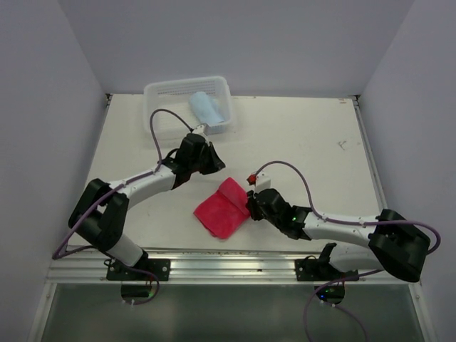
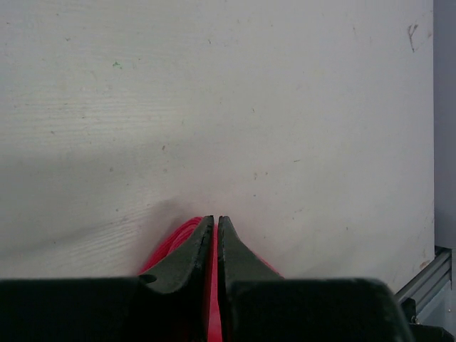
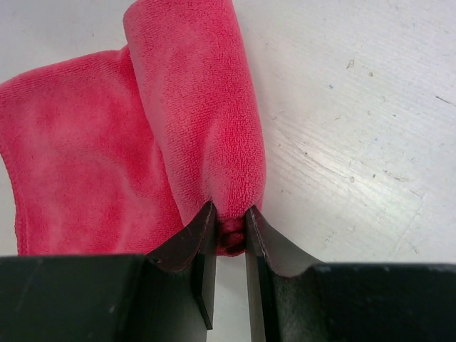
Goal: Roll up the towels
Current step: Roll the towel
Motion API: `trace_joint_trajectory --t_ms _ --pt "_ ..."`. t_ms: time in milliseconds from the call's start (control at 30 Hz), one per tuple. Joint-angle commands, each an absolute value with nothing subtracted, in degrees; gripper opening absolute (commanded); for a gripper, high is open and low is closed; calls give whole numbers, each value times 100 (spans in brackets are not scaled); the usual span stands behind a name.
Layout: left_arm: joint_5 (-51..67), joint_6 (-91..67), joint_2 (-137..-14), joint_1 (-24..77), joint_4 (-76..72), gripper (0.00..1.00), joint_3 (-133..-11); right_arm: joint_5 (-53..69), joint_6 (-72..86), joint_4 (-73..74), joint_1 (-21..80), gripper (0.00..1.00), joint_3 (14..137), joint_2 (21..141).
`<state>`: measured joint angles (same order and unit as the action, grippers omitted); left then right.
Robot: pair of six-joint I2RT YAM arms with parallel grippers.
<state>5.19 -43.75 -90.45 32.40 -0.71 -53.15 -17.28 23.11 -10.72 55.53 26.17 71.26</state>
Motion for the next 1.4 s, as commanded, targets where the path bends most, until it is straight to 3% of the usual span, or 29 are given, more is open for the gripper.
trace_joint_trajectory --t_ms 0,567,1367 --pt "422 -4245 -8675 3199 -70 9 -5283 -2521 1952 -783 5808 0 2891 7154" --pt "466 -4412 -8069 3199 -255 9 -4720 -4621 1020 -352 7513 0 3594 8138" --pt "202 -4693 -7725 4104 -554 8 -3824 -5616 826 395 8543 0 4825 9817"
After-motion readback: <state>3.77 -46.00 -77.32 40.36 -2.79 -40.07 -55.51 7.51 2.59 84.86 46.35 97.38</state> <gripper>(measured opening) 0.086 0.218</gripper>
